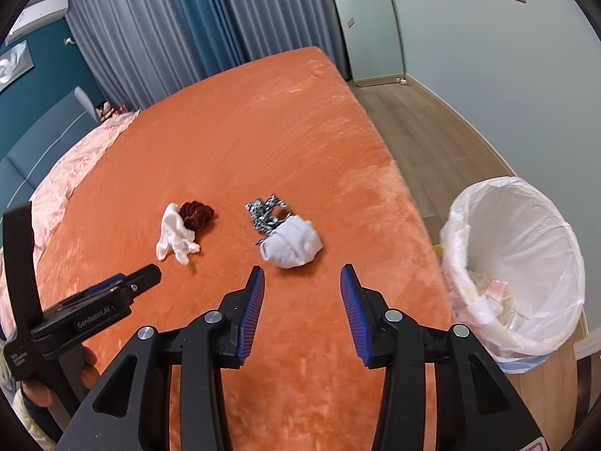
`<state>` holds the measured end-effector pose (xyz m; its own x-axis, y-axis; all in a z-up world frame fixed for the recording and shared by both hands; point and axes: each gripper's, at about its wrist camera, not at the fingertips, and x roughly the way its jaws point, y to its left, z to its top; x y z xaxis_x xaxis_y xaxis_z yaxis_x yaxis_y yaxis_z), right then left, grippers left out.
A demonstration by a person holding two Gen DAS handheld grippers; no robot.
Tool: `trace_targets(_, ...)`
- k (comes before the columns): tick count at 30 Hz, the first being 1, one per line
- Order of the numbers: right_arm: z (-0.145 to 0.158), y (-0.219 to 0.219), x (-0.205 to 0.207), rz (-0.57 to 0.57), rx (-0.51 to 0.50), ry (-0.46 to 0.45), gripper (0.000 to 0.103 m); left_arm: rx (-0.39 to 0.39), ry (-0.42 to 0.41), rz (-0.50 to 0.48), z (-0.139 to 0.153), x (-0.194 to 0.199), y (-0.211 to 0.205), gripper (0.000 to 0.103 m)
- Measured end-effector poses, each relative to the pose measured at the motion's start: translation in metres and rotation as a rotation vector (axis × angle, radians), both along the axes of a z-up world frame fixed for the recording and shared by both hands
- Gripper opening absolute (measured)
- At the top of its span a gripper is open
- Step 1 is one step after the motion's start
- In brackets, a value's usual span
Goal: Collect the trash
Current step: 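Move both open tools back to the gloves and second grey sock, then grasp the white glove with the left tool while the right tool grasps the grey sock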
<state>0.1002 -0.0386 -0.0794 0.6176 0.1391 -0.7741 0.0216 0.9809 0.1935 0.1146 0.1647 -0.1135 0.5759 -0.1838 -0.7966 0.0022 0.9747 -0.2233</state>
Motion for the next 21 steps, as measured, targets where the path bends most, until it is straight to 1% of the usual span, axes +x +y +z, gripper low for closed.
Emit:
trace_targets(4,-0.015,0.018,0.014,0.019,-0.018,0.023,0.051,0.036,0.004,0.04,-0.009,0.012,0.023,0.075)
trace_targets(10,-0.038,0.035,0.045,0.02,-0.033,0.061,0.054,0.063,0.016,0.074,-0.019,0.039,0.047,0.08)
trace_targets(17,-0.065,0.046,0.087,-0.007,-0.054,0.106,0.055,0.073,0.028,0.08,-0.03,0.081,0.06,0.081)
trace_targets(19,-0.072,0.046,0.099,-0.021,-0.058,0.113,0.062,0.075,0.034,0.078,-0.034,0.093,0.061,0.081)
trace_targets(21,-0.078,0.044,0.108,-0.041,-0.059,0.117,0.064,0.073,0.039,0.08,-0.039,0.105,0.061,0.081)
